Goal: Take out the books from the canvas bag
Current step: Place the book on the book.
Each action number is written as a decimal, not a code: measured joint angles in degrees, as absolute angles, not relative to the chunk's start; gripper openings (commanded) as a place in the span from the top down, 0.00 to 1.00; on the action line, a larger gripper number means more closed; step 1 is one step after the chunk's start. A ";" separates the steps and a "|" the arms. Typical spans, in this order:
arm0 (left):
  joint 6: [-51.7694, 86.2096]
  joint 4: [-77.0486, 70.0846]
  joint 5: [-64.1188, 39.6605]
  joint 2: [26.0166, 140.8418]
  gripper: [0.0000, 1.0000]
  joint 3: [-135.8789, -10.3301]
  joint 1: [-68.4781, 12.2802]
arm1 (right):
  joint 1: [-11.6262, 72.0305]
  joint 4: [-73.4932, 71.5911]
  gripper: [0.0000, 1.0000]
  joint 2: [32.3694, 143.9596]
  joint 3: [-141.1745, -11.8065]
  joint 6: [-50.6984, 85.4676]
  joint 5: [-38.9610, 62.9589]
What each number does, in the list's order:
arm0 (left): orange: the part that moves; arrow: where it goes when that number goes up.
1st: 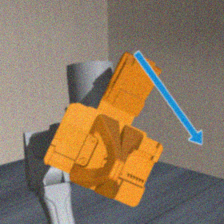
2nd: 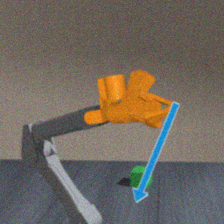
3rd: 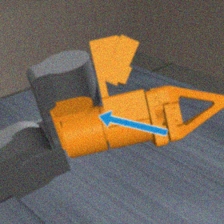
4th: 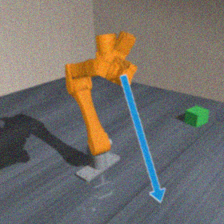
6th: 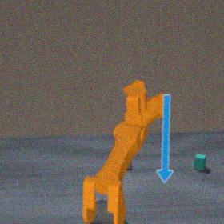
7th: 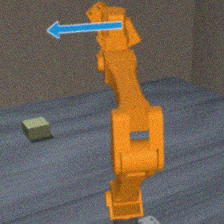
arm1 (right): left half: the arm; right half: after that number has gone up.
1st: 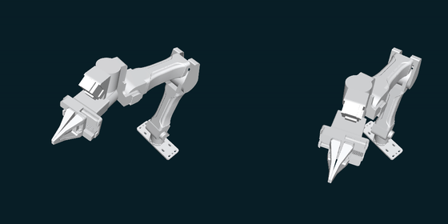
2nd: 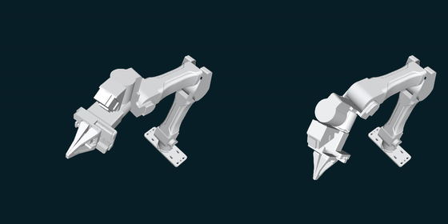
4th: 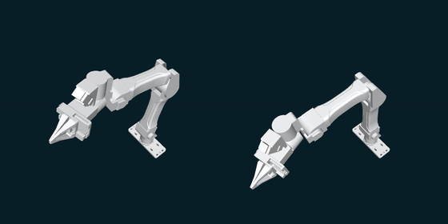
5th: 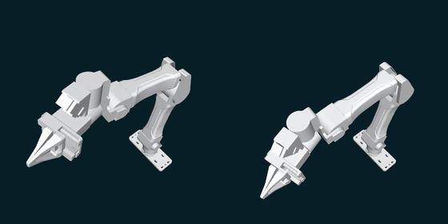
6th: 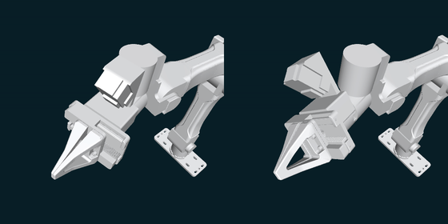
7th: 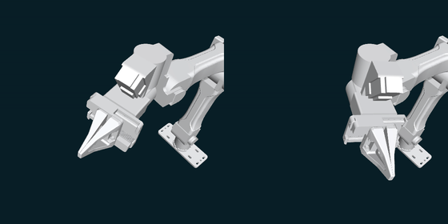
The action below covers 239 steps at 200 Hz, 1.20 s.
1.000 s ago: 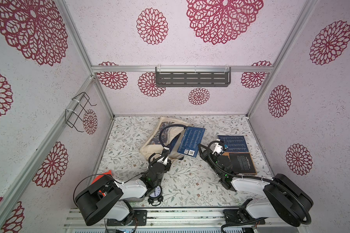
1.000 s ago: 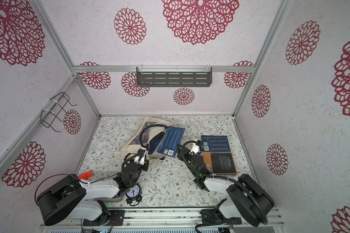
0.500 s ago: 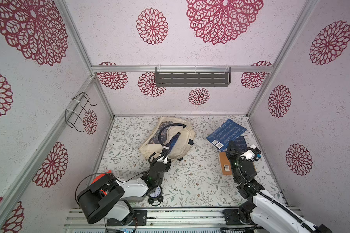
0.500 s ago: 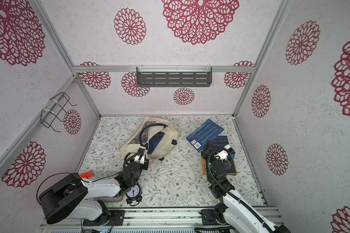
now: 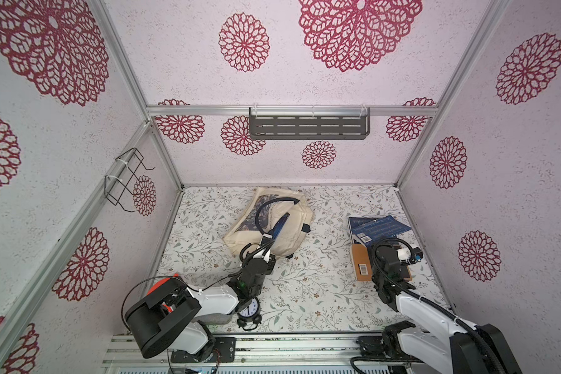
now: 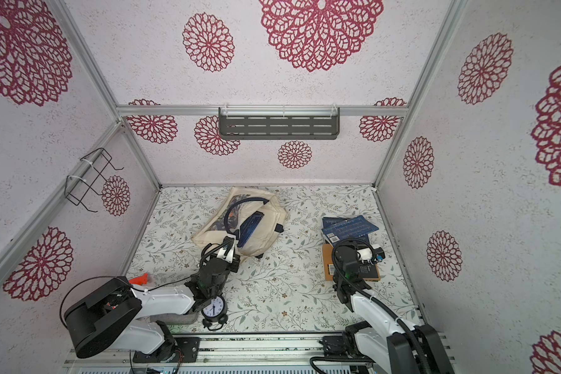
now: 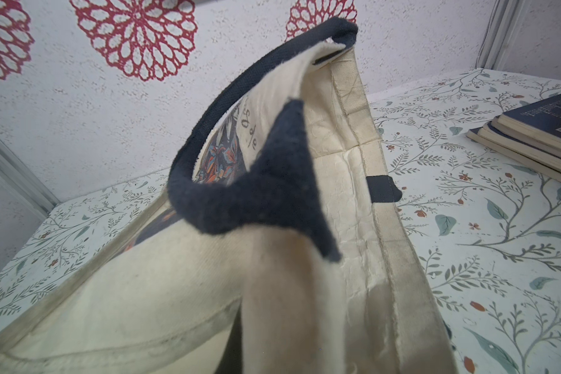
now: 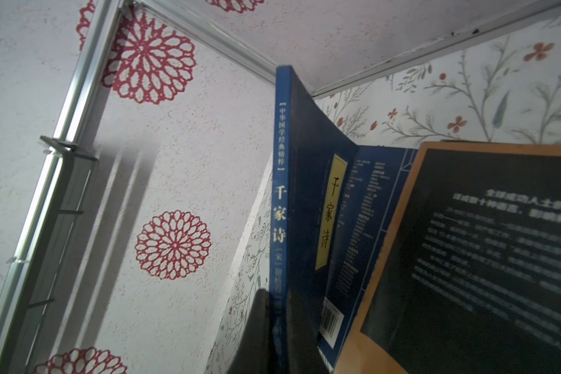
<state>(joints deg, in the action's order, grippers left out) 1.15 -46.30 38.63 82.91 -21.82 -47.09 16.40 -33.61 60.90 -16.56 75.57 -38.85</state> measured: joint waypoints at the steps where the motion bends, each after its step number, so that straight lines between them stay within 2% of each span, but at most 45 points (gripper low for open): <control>1: 1.13 -46.26 38.63 82.91 1.00 -21.82 -47.09 | 16.29 -33.67 1.00 61.17 -16.56 75.75 -38.92; 101: 1.08 -45.25 38.09 83.79 1.00 -22.52 -47.09 | 13.15 -41.06 1.00 79.72 -19.62 83.92 -38.85; 122: 1.06 -45.28 38.02 84.42 1.00 -22.81 -47.11 | 13.15 -40.86 0.95 80.82 -21.61 84.84 -38.61; 144: 0.84 -45.25 38.02 85.19 1.00 -23.42 -47.11 | 13.15 -40.93 0.84 82.54 -23.40 85.43 -37.54; 174: 0.58 -45.19 38.00 85.54 1.00 -23.55 -47.20 | 13.17 -40.07 0.74 84.31 -23.88 87.20 -35.53; 191: 0.45 -45.12 38.00 85.54 1.00 -23.55 -47.20 | 13.15 -39.31 0.71 84.29 -23.88 87.53 -34.87; 217: 0.38 -45.12 37.95 85.56 1.00 -23.55 -47.22 | 13.17 -37.74 0.57 83.57 -23.88 88.40 -34.11; 239: 0.21 -45.10 37.91 85.56 1.00 -23.55 -47.22 | 13.13 -37.04 0.52 82.21 -23.88 88.66 -33.45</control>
<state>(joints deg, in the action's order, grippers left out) 0.21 -45.10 37.91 85.56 -23.55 -47.22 13.13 -37.04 82.21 -23.88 88.66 -33.45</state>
